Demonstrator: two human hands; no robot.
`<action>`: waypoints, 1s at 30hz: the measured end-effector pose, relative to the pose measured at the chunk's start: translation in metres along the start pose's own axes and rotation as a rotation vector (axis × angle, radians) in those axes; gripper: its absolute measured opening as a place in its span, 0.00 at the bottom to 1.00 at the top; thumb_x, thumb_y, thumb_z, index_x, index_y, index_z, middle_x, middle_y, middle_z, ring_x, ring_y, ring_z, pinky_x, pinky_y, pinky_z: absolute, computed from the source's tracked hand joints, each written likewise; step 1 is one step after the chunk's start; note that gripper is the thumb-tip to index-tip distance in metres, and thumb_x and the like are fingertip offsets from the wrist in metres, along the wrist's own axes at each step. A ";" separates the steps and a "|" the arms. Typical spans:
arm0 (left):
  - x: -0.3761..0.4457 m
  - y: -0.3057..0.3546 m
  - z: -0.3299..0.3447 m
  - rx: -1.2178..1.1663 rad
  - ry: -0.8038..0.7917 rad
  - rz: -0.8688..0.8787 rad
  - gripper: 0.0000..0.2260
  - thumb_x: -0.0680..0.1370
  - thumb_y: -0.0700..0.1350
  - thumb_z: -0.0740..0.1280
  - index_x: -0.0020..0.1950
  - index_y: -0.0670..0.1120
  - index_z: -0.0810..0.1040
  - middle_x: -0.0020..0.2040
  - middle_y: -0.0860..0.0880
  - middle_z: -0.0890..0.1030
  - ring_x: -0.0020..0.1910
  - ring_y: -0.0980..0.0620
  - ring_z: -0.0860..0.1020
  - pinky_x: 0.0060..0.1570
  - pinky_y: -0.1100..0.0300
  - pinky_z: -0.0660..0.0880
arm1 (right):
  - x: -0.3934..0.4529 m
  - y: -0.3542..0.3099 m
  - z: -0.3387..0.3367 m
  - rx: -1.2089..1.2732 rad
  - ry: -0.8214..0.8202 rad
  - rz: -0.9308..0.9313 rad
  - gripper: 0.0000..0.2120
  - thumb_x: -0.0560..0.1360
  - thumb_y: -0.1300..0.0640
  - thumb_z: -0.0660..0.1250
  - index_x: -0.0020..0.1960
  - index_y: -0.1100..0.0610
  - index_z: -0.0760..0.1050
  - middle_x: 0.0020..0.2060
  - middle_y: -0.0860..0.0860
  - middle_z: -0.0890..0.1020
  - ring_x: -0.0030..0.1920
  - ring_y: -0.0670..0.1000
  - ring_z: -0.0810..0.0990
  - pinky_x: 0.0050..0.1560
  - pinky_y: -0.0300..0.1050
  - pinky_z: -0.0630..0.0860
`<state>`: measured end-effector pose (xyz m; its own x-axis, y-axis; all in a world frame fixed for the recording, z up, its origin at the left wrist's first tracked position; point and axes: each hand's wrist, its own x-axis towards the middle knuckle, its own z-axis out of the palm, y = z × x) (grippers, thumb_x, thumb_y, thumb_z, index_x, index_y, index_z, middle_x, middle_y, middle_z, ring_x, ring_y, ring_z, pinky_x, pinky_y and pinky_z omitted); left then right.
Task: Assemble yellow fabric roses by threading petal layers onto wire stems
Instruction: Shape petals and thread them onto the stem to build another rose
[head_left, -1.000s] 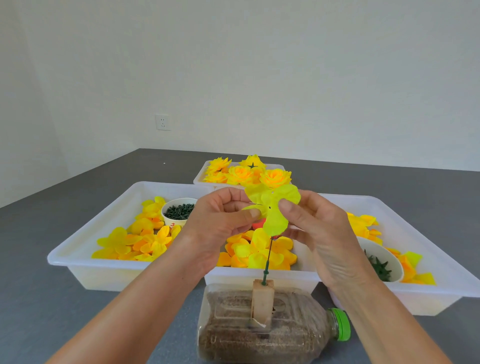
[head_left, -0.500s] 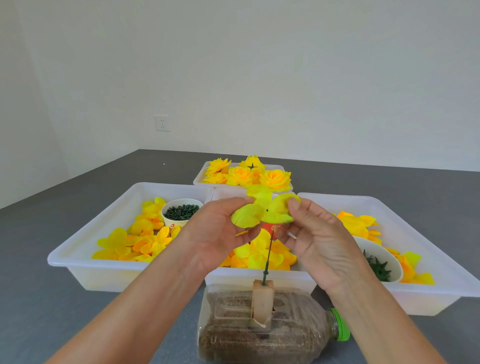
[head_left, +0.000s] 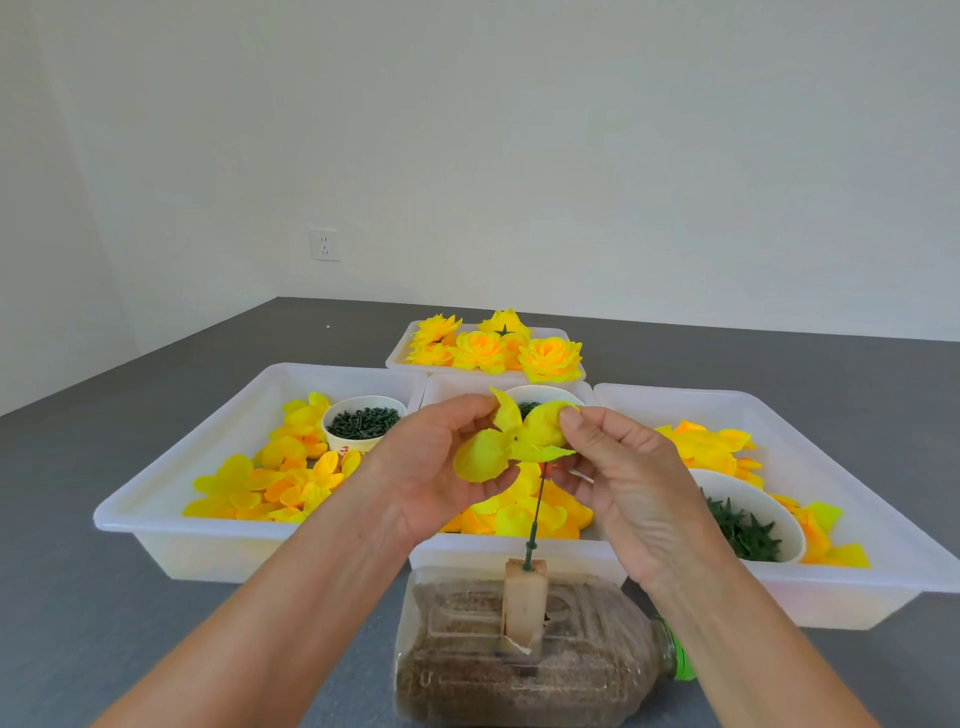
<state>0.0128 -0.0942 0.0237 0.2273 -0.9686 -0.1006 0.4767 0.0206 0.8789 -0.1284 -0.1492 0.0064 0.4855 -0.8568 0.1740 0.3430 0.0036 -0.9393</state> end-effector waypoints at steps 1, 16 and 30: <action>0.001 0.000 -0.001 0.036 0.015 0.027 0.04 0.76 0.40 0.63 0.46 0.43 0.78 0.42 0.45 0.79 0.39 0.48 0.78 0.43 0.54 0.75 | 0.000 0.000 0.000 0.007 0.016 -0.004 0.07 0.62 0.52 0.70 0.35 0.52 0.84 0.34 0.50 0.84 0.33 0.45 0.80 0.37 0.38 0.77; -0.004 0.004 -0.002 0.187 -0.038 0.130 0.08 0.67 0.49 0.69 0.30 0.46 0.78 0.26 0.51 0.75 0.22 0.55 0.72 0.30 0.63 0.73 | -0.001 0.001 0.001 -0.137 0.009 -0.071 0.08 0.63 0.49 0.69 0.38 0.50 0.84 0.35 0.49 0.84 0.36 0.45 0.80 0.40 0.37 0.76; -0.005 0.008 -0.012 0.196 -0.052 0.029 0.27 0.66 0.64 0.65 0.53 0.44 0.82 0.45 0.45 0.83 0.43 0.48 0.82 0.49 0.53 0.77 | 0.004 0.003 0.001 0.014 0.089 -0.021 0.08 0.62 0.51 0.70 0.37 0.52 0.84 0.35 0.51 0.84 0.35 0.47 0.80 0.37 0.39 0.78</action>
<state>0.0258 -0.0859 0.0259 0.1919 -0.9799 -0.0544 0.2946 0.0046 0.9556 -0.1249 -0.1525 0.0045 0.4047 -0.8994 0.1655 0.3639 -0.0076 -0.9314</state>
